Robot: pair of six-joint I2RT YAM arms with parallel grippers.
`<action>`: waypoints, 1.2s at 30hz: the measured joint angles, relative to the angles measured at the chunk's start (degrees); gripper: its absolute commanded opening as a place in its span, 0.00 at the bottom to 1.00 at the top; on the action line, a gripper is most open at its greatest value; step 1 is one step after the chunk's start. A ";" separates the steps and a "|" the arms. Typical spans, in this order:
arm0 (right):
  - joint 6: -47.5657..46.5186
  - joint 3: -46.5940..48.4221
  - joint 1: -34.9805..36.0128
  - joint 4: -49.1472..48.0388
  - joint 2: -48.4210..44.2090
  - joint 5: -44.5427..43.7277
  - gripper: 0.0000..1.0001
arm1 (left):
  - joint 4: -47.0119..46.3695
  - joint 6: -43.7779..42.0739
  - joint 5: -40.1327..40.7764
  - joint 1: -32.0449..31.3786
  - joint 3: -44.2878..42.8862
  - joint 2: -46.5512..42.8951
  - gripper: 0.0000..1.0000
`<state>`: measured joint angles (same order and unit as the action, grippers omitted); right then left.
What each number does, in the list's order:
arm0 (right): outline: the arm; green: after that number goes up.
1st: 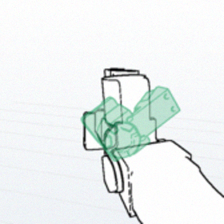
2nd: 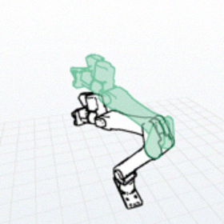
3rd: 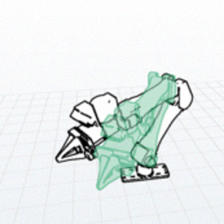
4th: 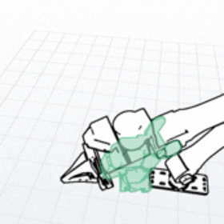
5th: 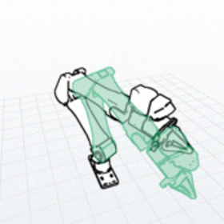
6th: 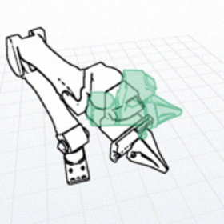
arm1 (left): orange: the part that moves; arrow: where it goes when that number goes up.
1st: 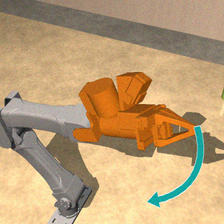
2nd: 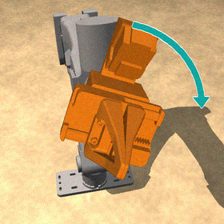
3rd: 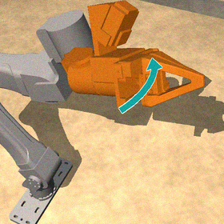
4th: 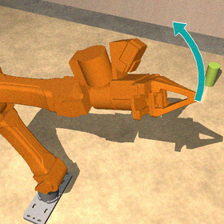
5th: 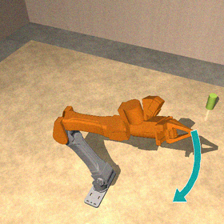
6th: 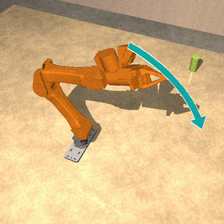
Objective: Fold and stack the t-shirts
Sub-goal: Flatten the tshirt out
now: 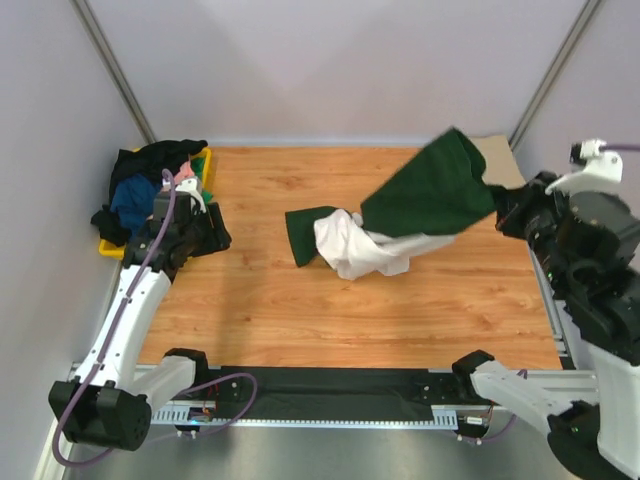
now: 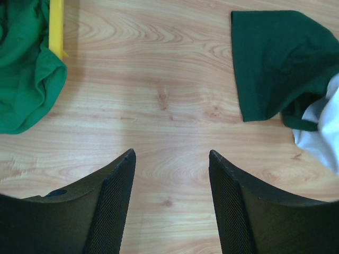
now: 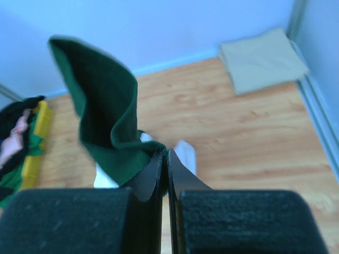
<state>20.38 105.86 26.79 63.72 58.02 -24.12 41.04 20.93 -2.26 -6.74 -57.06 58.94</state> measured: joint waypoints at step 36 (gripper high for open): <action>7.93 -46.14 -11.41 -8.31 -4.98 6.49 0.00 | -4.07 8.59 -1.38 -15.52 -41.48 67.21 0.47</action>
<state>28.32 59.72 15.38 55.42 53.04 -17.63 36.97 29.52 -3.64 -22.26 -98.54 126.15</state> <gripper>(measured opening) 0.011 0.608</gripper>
